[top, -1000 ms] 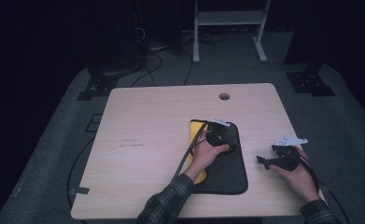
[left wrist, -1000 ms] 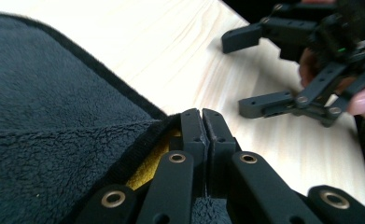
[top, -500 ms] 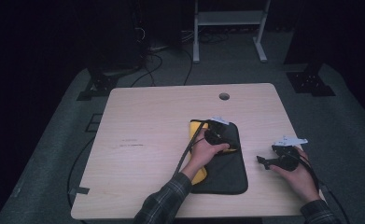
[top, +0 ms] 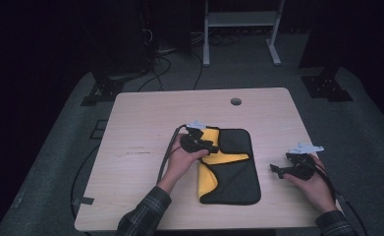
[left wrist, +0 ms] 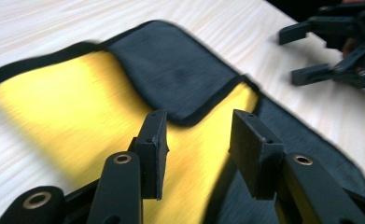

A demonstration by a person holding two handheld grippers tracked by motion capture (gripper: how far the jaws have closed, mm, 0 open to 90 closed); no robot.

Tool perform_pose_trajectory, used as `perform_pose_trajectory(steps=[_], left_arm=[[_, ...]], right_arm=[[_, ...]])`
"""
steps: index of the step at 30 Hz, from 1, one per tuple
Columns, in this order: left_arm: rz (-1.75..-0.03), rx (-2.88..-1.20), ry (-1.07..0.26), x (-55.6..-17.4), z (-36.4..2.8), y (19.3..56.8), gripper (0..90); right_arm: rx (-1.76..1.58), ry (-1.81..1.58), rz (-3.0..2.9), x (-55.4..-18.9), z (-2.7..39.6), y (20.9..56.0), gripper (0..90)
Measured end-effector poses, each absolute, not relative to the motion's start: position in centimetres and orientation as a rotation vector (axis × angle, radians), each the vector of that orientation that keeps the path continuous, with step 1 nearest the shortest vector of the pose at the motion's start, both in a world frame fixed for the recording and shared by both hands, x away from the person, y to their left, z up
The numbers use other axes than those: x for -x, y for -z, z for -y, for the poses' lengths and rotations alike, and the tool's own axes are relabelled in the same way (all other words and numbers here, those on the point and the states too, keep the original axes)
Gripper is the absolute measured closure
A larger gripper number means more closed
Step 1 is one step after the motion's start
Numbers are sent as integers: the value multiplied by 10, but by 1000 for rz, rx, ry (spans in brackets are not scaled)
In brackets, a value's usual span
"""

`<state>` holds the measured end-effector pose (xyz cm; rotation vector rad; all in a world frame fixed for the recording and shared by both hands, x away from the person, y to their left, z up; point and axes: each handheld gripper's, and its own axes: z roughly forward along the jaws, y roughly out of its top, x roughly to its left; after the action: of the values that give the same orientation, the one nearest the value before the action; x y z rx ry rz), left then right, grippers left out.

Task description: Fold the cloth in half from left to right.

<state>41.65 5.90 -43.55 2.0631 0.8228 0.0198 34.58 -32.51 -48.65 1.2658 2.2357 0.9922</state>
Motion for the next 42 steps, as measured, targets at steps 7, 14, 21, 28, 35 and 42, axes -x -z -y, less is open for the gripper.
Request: perform_pose_trajectory(steps=[7,14,21,28,35,42], left_arm=[[-913,-2060,-65,-421,-84,448,562],[-976,-2105,-78,-425,-87,463,572],[-978,-2109,-47,-418,-84,471,579],[-972,-2117,3,-416,-86,473,869],[-981,-2126,-9,-413,-100,469,874],[-1011,-2126,-50,-412,-132,467,874]], right_arm=[[-1266,-992,-2236,-346,325,487,146],[-1266,-992,-2235,-346,325,487,147],[-1267,-993,-2235,-346,325,487,147],[-1268,-993,-2234,-346,325,487,147],[-1268,-992,-2235,-346,325,487,147],[-1268,-992,-2235,-346,325,486,147]])
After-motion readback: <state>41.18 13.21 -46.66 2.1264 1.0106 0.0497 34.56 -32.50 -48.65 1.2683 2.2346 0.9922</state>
